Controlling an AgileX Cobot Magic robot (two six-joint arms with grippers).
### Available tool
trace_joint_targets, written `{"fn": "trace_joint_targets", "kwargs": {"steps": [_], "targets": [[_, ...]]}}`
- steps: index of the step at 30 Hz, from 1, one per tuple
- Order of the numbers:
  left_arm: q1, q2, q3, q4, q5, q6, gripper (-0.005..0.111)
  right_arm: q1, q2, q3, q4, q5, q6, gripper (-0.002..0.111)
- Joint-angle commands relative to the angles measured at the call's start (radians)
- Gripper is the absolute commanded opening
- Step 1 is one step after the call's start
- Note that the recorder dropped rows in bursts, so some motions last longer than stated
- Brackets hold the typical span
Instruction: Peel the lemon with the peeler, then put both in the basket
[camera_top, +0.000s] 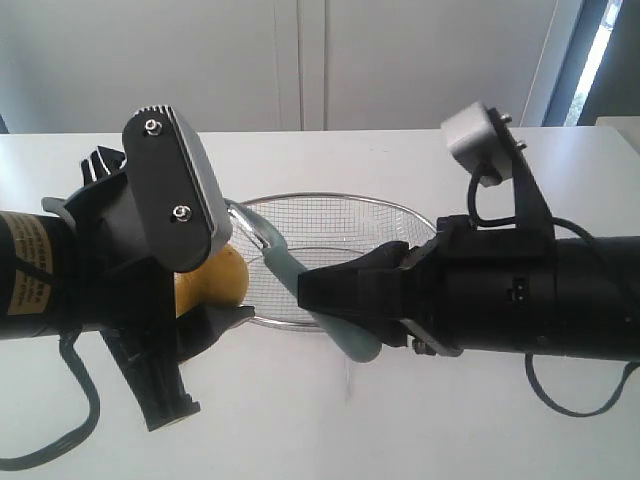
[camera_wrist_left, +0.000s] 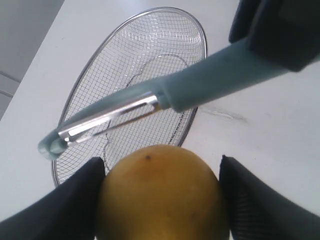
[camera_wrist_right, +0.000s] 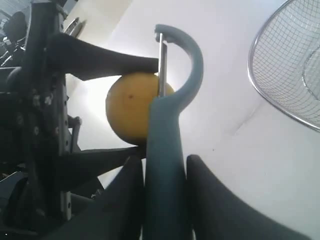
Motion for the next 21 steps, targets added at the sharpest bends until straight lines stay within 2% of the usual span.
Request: {"fn": "trace_joint_targets", "kwargs": {"steps": [1,12,17,21], "targets": [[-0.005,-0.007,-0.003,0.007,-0.001,-0.004,0.0,-0.012,-0.064,-0.004,-0.086,-0.026,0.079,0.0],[-0.005,-0.007,-0.003,0.007,0.001,-0.004,0.0,-0.012,-0.162,0.007,-0.513,-0.206,0.478,0.0],[-0.005,-0.007,-0.003,0.007,-0.005,-0.004,0.0,-0.012,-0.121,0.074,-0.512,-0.241,0.493,0.0],[-0.005,-0.007,-0.003,0.007,-0.007,-0.004,0.0,-0.012,-0.065,0.122,-0.418,-0.246,0.456,0.0]]}}
